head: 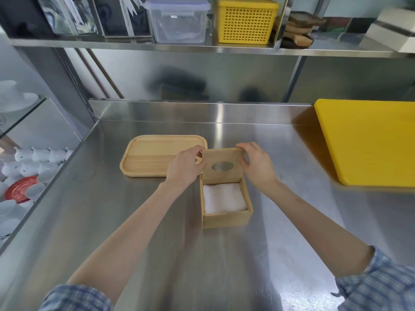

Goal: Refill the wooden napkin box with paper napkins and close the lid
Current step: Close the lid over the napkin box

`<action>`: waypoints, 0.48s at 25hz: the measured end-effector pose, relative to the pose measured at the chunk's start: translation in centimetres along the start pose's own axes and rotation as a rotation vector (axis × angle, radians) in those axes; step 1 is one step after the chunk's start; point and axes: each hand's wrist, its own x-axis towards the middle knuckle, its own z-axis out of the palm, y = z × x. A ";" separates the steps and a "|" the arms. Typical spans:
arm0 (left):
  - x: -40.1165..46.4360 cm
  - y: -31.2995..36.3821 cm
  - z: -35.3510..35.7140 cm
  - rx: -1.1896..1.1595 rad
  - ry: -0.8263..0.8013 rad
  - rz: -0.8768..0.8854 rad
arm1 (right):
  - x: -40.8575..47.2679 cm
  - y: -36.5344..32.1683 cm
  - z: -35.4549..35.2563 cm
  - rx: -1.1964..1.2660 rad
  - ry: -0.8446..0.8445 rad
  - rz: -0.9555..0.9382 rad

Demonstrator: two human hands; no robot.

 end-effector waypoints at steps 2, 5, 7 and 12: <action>0.0 0.2 -0.1 -0.024 0.011 -0.021 | 0.3 0.2 -0.1 0.027 0.035 -0.006; -0.3 0.2 0.0 0.070 0.043 0.028 | 0.2 0.7 -0.3 0.041 0.059 -0.021; -0.7 -0.2 0.2 0.103 0.062 0.076 | -0.4 1.1 -0.3 0.037 0.074 -0.040; -2.6 -1.0 0.9 0.051 0.053 0.142 | -3.1 2.4 -0.4 0.028 0.101 -0.168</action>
